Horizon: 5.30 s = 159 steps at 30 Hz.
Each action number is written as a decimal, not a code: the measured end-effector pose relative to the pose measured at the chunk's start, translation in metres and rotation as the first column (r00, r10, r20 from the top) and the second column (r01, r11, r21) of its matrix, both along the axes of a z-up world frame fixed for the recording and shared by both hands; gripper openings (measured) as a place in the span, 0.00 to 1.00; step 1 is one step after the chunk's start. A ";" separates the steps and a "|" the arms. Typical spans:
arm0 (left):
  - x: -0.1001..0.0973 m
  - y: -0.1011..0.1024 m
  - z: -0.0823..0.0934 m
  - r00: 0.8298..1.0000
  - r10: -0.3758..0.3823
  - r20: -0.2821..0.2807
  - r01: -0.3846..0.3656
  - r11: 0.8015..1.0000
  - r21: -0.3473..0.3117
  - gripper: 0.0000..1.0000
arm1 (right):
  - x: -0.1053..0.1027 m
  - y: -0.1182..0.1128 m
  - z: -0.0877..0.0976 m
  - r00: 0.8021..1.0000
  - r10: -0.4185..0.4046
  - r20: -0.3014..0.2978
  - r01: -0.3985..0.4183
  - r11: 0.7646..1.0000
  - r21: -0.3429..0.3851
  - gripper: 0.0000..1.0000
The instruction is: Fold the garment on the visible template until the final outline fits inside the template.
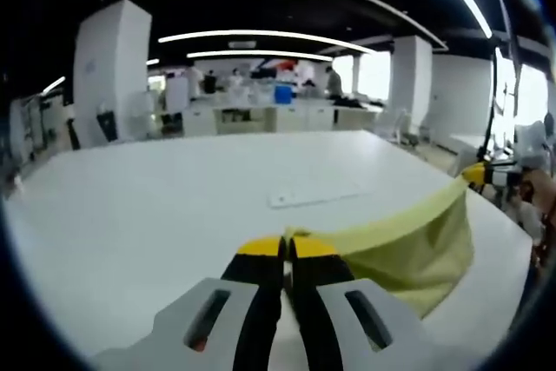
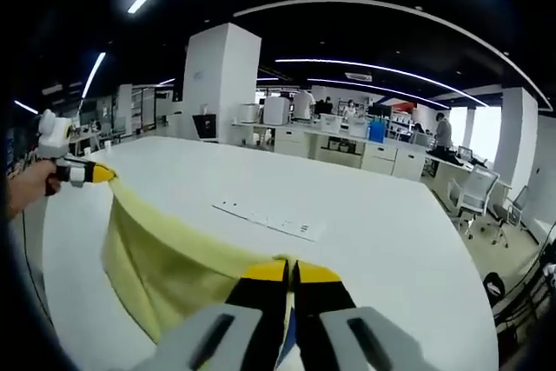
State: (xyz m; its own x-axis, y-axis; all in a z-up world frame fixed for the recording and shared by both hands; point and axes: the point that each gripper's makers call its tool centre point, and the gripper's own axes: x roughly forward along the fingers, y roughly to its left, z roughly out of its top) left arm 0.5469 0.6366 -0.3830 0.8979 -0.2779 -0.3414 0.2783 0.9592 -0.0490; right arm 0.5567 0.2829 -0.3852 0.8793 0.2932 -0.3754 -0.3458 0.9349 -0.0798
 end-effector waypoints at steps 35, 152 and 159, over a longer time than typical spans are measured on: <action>0.071 -0.003 -0.102 0.980 0.132 -0.149 -0.142 0.988 -0.063 0.00 | 0.062 -0.011 -0.103 0.976 -0.162 -0.147 0.164 0.987 -0.002 0.00; 0.087 -0.012 -0.124 0.986 -0.043 -0.163 0.051 0.998 0.043 0.24 | 0.085 -0.017 -0.137 0.950 -0.196 -0.242 0.235 0.961 0.147 0.24; 0.077 -0.014 -0.104 0.988 -0.083 -0.133 0.089 0.995 0.043 0.40 | 0.069 -0.013 -0.123 0.953 -0.152 -0.262 0.193 0.971 0.142 0.36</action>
State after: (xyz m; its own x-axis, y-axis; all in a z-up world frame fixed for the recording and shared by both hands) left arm 0.6235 0.6223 -0.4872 0.8181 -0.3320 -0.4696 0.3540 0.9342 -0.0439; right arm 0.6259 0.2703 -0.5079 0.8075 0.2209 -0.5470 -0.1673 0.9749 0.1466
